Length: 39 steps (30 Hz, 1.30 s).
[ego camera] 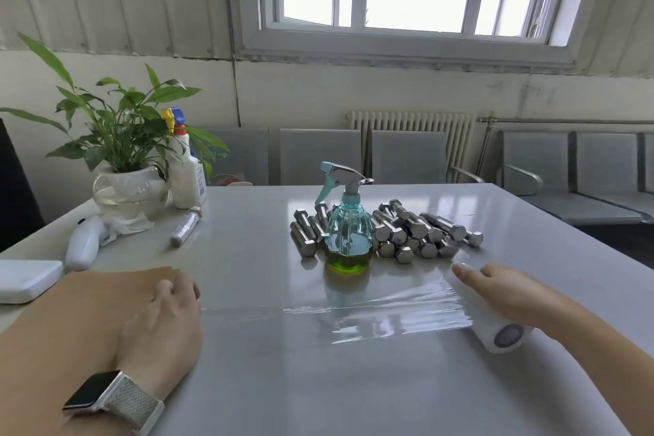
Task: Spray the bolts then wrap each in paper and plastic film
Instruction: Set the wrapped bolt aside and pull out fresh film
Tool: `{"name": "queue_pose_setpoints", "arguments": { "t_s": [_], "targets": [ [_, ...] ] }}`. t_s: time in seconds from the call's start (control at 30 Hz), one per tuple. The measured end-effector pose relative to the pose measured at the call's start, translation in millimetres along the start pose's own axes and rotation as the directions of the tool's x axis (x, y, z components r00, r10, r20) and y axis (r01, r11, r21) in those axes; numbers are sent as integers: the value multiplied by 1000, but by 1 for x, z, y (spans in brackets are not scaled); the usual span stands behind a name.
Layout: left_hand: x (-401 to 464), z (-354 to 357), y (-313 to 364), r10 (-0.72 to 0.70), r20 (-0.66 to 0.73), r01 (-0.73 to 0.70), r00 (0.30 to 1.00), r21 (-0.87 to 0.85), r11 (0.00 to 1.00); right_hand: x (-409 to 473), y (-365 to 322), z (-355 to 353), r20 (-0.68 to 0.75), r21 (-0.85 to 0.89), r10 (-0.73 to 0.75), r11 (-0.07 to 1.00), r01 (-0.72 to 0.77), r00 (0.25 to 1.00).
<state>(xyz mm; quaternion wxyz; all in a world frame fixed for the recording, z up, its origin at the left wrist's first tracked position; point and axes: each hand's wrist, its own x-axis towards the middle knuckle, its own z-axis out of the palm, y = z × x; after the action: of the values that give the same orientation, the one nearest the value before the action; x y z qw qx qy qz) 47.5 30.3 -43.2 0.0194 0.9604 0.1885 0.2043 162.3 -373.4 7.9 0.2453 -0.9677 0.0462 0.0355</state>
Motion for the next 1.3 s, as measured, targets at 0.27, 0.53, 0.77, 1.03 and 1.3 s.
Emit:
{"name": "queue_pose_setpoints", "arguments": {
  "t_s": [0.27,0.53,0.77,1.03,1.3],
  "targets": [
    [4,1,-4,52,13,-48,999,-188,981,10,2,6,-41,-196,-18,981,10,999],
    [5,4,-8,201,-85,-209,976,-96,973,16,1,4,-42,-249,-6,969,-4,999],
    [2,3,-10,221,-85,-228,972,-78,971,18,2,3,-20,-288,-1,958,-5,1000],
    [1,1,-12,199,-69,-205,978,-99,974,15,2,-1,-38,-366,11,930,-24,999],
    [0,-1,-11,218,-46,-222,975,-123,967,15,0,-2,-20,-408,16,913,-23,1000]
  ]
}}
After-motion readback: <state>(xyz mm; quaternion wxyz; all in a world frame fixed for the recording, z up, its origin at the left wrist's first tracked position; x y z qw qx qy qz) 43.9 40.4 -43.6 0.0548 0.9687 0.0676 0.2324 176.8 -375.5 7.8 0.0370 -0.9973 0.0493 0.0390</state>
